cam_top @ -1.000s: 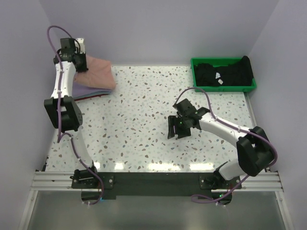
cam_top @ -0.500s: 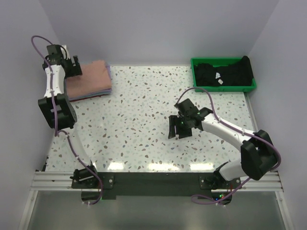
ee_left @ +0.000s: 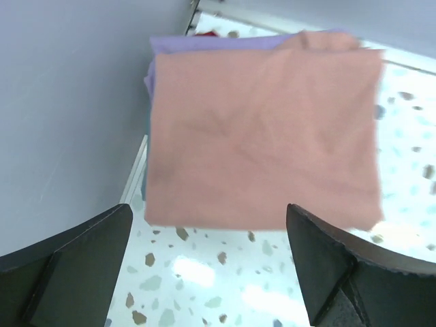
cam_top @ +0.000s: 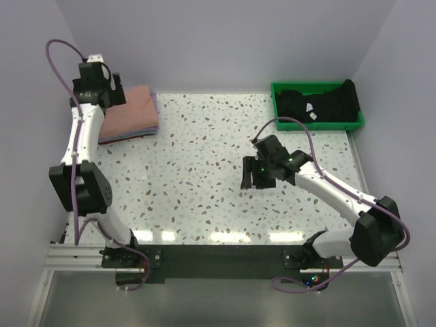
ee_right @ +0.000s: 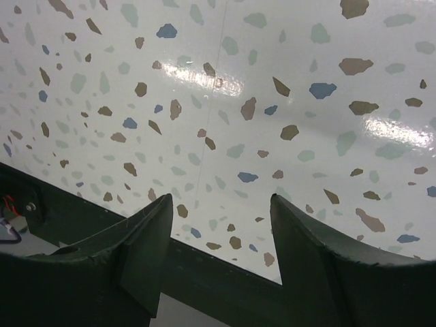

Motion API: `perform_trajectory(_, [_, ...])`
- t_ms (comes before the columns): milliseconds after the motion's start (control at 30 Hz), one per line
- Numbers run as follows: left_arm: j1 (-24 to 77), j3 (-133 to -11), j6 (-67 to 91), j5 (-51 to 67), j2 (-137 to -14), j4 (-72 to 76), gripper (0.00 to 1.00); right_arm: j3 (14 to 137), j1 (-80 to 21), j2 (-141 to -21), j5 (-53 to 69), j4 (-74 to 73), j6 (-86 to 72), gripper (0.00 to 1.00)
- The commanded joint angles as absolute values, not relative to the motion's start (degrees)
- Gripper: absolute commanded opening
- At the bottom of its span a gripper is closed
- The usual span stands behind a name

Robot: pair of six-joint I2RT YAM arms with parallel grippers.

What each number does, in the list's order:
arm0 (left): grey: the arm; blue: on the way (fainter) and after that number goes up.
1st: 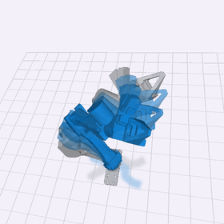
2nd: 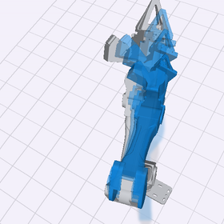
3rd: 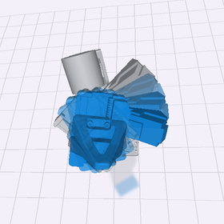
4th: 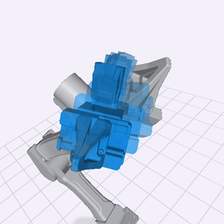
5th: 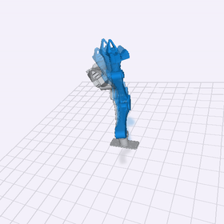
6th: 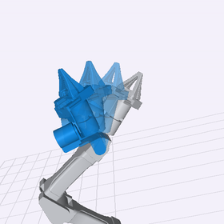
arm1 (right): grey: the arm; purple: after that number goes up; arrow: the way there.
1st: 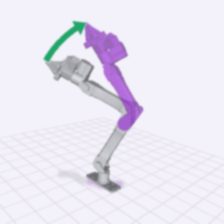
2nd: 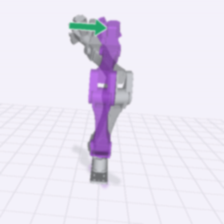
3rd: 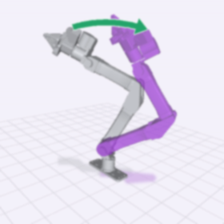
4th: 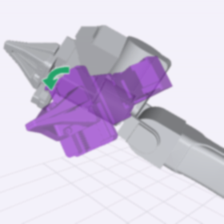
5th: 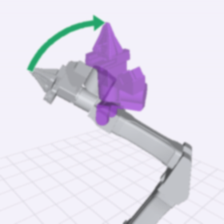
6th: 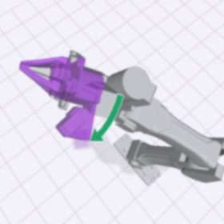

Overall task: Fold and stack the t-shirts
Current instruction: Reset both grippers

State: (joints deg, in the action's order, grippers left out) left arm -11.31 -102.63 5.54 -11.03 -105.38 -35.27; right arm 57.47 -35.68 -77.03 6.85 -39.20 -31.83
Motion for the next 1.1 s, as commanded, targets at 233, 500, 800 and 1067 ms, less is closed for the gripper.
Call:
perform_trajectory(233, [11.0,-77.9,10.1,-27.4,-78.1,-25.3,1.0,59.2,-35.9,-70.4,-1.2,-41.2,-31.2,0.63])
perform_trajectory(500, [38.0,-62.0,22.2,-41.5,-66.9,-28.3,1.0,57.7,-35.9,-67.9,-4.8,-38.9,-31.6,0.64])
perform_trajectory(800, [53.7,-56.3,33.3,-41.8,-66.1,-30.5,1.0,55.3,-35.9,-66.3,-7.9,-37.2,-31.8,0.64])
perform_trajectory(1067, [56.8,-50.3,37.1,-37.1,-62.5,-22.5,1.0,53.0,-35.9,-65.0,-9.9,-36.1,-32.2,0.64])
